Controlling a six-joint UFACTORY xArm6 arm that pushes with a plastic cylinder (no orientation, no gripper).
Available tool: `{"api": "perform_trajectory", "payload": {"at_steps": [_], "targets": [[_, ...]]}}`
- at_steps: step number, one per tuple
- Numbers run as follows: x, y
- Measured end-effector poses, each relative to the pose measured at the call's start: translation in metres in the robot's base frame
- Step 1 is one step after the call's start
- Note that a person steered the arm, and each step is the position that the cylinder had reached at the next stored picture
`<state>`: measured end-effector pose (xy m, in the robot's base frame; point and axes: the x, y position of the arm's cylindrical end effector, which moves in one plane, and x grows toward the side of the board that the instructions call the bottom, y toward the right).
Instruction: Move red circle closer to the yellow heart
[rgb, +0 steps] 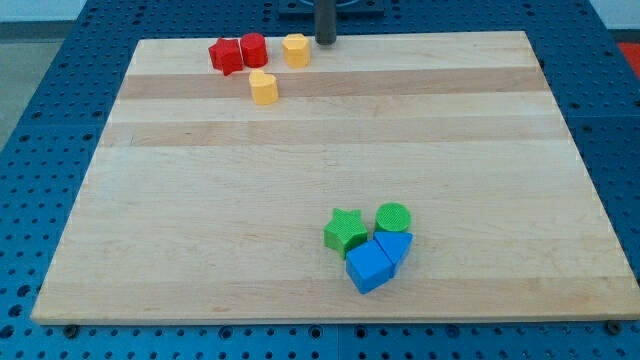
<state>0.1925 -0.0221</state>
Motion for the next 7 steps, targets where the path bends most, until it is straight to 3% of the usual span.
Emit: {"api": "perform_trajectory", "payload": {"at_steps": [4, 7], "targets": [[-0.001, -0.105], [0.031, -0.099]]}}
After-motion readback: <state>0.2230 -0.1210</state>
